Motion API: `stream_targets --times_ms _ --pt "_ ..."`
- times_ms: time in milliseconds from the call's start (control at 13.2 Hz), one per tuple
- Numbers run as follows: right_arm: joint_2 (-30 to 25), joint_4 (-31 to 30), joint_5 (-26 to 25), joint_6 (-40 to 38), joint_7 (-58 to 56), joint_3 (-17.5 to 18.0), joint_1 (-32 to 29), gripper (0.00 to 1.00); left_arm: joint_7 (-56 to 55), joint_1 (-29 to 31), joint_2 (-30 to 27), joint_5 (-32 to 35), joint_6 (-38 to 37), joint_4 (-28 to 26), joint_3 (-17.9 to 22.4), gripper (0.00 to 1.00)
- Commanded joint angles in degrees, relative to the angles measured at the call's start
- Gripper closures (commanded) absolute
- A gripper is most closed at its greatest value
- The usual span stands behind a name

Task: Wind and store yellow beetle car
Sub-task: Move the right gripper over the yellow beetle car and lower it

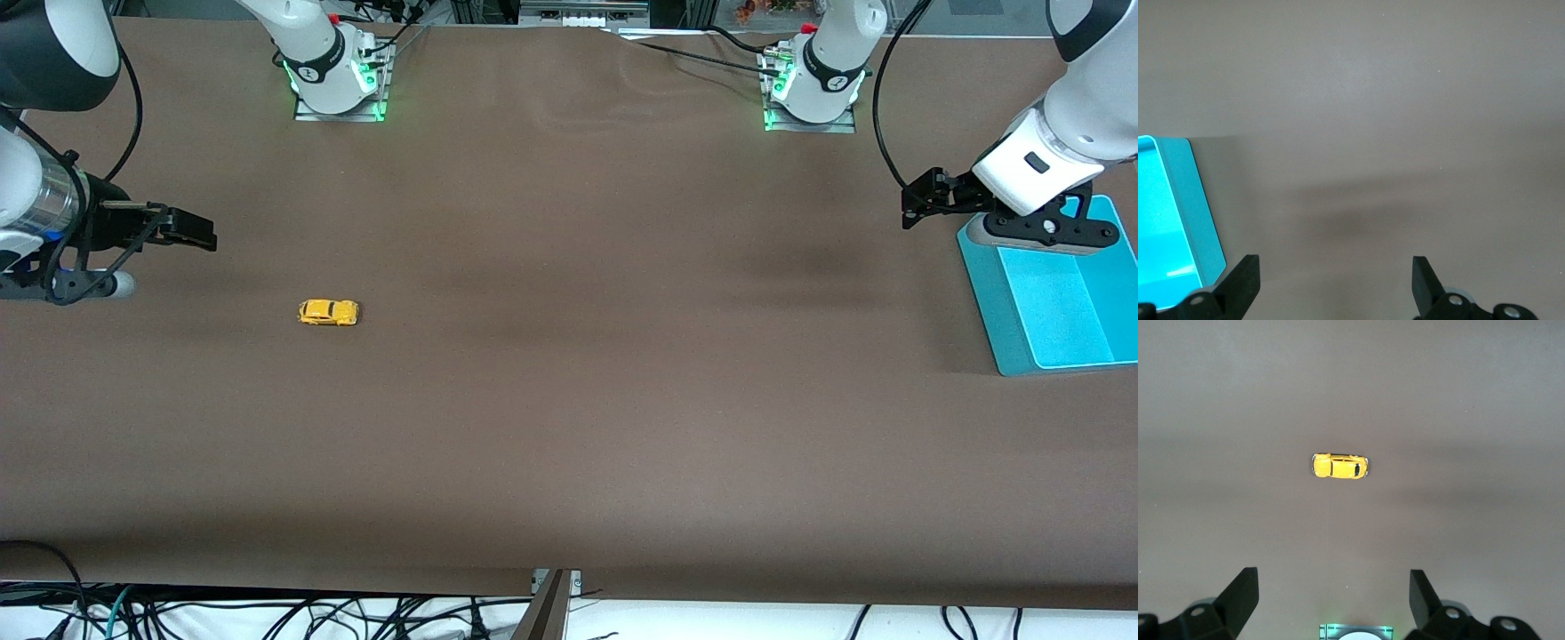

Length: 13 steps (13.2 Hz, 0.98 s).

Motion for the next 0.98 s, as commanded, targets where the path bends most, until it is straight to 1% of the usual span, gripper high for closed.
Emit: stream_targets --times_ms 0,151,302,453,604,907 --pt "-0.6 -0.1 0.7 -1.3 -3.8 0.1 0.6 0.0 -0.2 0.0 1.0 0.4 -1.5 2.0 -0.2 0.0" --pt "1.2 -0.4 0.0 -0.4 -14.9 0.0 0.8 0.0 -0.4 -0.1 1.0 0.4 -1.8 2.0 -0.2 0.0" --pt "3.4 -1.1 -0.5 3.3 -24.1 0.0 0.8 0.0 -0.1 0.0 1.0 0.4 -1.9 2.0 -0.1 0.0" --pt "4.5 -2.7 -1.0 7.6 -35.9 0.0 0.7 0.0 -0.3 0.0 0.9 0.3 -2.0 2.0 -0.1 0.0" --pt "4.7 -7.4 -1.0 13.3 -45.1 0.0 0.7 0.0 -0.5 0.0 0.9 0.3 -2.2 2.0 -0.2 0.0" --pt "3.7 -18.7 -0.9 25.5 -56.2 0.1 0.7 0.0 -0.7 -0.1 1.0 0.4 -2.7 2.4 -0.2 0.0"
